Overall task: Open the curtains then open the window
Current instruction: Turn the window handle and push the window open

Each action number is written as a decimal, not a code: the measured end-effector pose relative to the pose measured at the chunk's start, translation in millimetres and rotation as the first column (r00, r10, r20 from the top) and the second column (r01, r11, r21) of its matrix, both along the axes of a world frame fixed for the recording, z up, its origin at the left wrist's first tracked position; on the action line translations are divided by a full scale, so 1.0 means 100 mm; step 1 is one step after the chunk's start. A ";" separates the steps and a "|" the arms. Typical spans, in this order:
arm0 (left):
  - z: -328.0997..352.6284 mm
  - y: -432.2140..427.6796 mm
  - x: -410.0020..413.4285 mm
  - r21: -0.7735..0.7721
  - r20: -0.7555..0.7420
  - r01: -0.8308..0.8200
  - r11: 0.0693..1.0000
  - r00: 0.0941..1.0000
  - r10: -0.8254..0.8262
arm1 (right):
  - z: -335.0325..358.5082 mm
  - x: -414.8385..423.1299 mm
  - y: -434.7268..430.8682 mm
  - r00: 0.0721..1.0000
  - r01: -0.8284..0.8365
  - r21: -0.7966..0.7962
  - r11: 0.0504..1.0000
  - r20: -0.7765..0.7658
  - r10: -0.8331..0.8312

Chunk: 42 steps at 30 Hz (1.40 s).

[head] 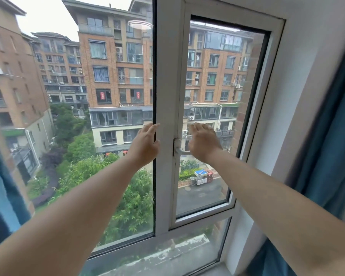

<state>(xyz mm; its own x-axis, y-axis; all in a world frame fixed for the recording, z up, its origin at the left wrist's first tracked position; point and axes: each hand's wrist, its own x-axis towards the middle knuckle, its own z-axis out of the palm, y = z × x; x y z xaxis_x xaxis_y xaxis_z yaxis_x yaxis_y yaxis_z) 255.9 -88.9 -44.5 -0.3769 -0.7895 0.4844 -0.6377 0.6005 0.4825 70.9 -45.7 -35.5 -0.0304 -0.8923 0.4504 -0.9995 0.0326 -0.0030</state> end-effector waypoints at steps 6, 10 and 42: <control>-0.12 -0.11 0.06 0.011 0.022 -0.023 1.000 0.999 0.023 | -0.14 0.07 -0.22 0.997 -0.060 0.038 0.997 -0.054 0.062; -0.21 -0.34 -0.07 0.044 0.035 -0.047 0.998 0.998 0.045 | -0.21 -0.15 -0.44 0.991 -0.075 0.084 0.994 -0.103 0.083; -0.83 -0.38 -0.73 0.232 0.063 -0.307 0.923 0.952 0.301 | -0.71 -0.77 -1.30 0.969 -0.242 0.510 0.825 0.092 0.227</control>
<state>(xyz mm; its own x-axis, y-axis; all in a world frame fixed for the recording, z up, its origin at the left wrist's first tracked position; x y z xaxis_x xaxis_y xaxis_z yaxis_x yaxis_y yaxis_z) 183.2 -127.1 -127.8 -0.1103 -0.9584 0.2631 -0.7854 0.2462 0.5679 -6.0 -175.2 -106.9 0.2046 -0.9761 -0.0729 -0.9769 -0.1989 -0.0776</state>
